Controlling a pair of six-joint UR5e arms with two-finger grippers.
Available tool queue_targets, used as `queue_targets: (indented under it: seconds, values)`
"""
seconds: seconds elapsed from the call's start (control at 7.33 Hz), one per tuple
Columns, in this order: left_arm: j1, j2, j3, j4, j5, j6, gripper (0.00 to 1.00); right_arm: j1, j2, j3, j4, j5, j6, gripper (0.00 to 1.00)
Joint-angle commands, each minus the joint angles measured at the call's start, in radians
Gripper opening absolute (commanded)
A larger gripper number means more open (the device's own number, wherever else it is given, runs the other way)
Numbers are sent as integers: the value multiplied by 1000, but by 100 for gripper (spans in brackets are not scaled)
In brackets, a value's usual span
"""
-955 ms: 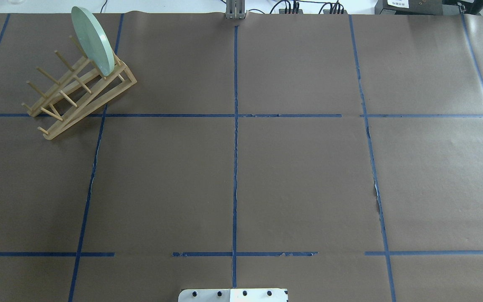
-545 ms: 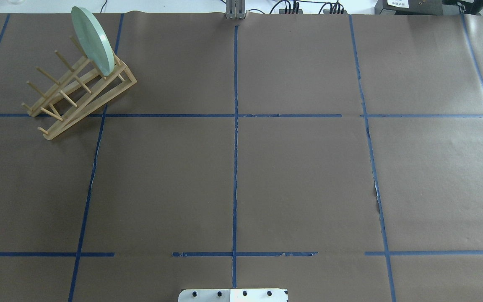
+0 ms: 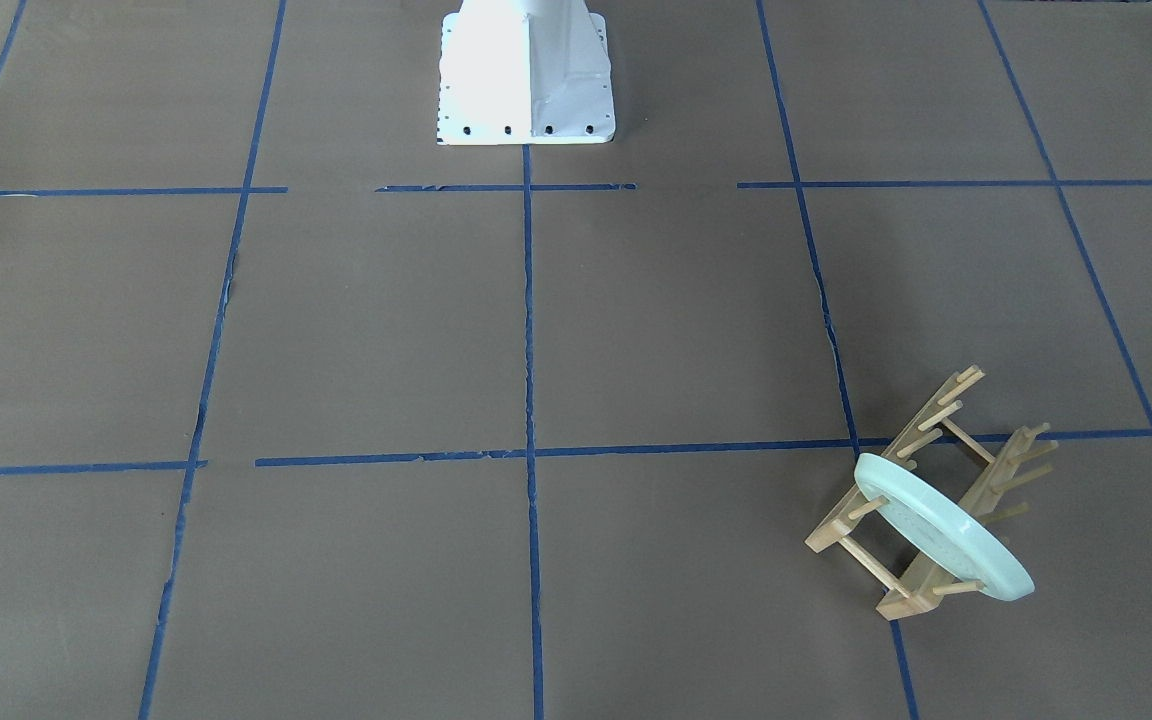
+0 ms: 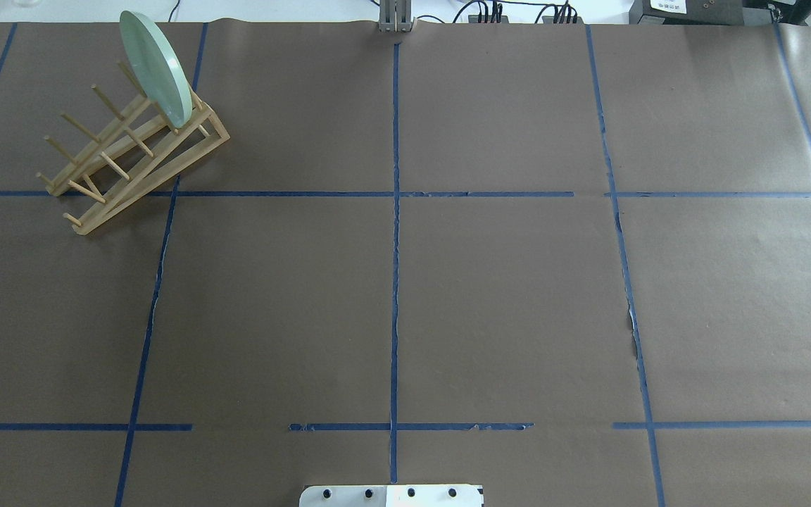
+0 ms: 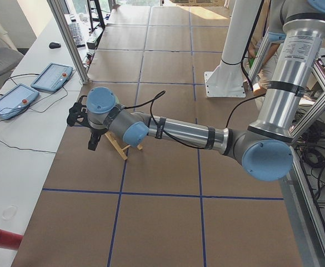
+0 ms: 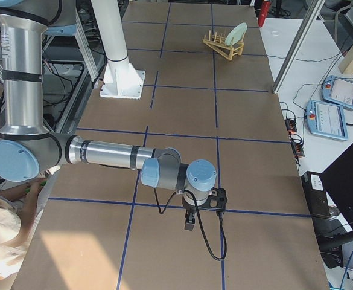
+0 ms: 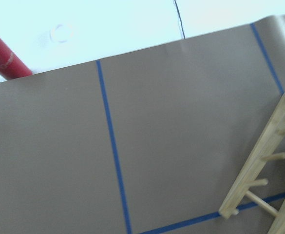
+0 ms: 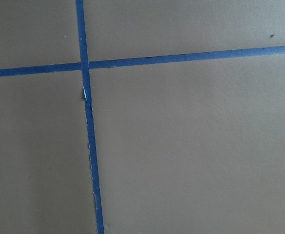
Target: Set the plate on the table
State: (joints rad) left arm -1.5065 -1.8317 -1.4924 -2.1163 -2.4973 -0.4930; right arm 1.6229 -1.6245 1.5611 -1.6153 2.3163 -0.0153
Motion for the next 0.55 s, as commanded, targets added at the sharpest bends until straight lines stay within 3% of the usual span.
queue_targets:
  seconds: [0.0, 0.27, 0.41]
  values:
    - [107, -40, 23, -291, -14, -555, 100, 0, 0, -1, 0, 0, 0, 100]
    - [126, -111, 84, -475, 42, -1042, 100, 0, 0, -1, 0, 0, 0, 100]
    - [187, -133, 109, -581, 163, -1267, 100, 0, 0, -1, 0, 0, 0, 100]
